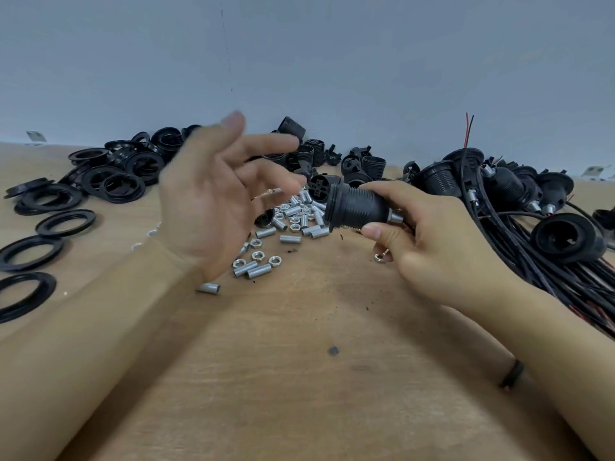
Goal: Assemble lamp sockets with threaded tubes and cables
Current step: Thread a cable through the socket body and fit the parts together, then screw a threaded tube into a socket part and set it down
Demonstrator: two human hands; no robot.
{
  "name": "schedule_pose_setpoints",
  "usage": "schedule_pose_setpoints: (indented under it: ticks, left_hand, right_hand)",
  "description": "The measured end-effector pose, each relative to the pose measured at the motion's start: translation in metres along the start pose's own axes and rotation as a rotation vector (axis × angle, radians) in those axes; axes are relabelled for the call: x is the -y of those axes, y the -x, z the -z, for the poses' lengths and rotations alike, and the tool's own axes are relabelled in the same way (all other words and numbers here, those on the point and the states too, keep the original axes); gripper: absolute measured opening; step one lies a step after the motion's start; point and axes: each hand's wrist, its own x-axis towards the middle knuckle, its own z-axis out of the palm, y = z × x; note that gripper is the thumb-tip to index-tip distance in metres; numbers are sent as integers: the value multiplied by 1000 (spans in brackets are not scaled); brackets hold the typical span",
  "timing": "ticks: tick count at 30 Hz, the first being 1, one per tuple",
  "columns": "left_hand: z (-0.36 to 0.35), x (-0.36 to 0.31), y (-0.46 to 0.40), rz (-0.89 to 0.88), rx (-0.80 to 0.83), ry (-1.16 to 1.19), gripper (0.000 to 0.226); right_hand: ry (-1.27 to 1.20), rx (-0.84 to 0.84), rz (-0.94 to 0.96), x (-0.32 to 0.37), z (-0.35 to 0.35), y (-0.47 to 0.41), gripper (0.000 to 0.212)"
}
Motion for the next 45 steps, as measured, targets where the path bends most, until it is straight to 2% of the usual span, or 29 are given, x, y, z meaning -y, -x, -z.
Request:
schedule_pose_setpoints:
  ticks: [6,9,11,12,14,16,17,20,27,29,32,34,37,40,42,45]
  left_hand:
    - [-8,14,0,-74,-64,-370,23]
    - [-6,22,2,-156,-86,-699,9]
    - [-7,26,4,-181,-72,-838,8]
    - [-7,27,5,-190,-58,-854,12]
    - [-8,28,7,-208,-4,-851,39]
    - [-8,28,9,-245,101,-854,67]
    - [-9,26,11,-260,159,-844,73]
    - [-9,22,12,-297,295,-832,62]
    - [-9,17,10,-234,260,-993,33]
    - [-8,18,9,-253,235,-993,40]
    - [-3,22,8,-231,143,-988,69]
    - [-2,25,7,-209,135,-1056,68]
    - [-2,28,5,-223,178,-1137,52]
    - [-2,30,5,-201,180,-1144,50]
    - [-1,30,5,-191,174,-1137,46]
    - [3,30,3,-198,168,-1201,29]
  right_hand:
    - [29,-41,35,1,2,-1,36]
    - [-8,-188,23,1,7,-4,37]
    - [-55,-299,-10,1,13,-6,37]
    - [-87,-326,-32,0,17,-7,36]
    - [-123,-270,-56,-2,23,-7,34]
    - [-82,-90,-25,1,21,-4,33]
    - [-44,3,12,4,17,-1,33]
    - [8,113,135,11,5,1,40]
    - [9,5,166,15,5,3,37]
    - [25,-35,185,16,3,3,37]
    - [63,-202,188,13,9,-1,37]
    - [54,-412,142,6,21,-6,35]
    - [-55,-714,0,-8,45,-14,32]
    - [-41,-854,-166,-23,60,-15,39]
    - [175,-724,-346,-36,64,-13,43]
    - [508,-307,-669,-39,61,-10,34]
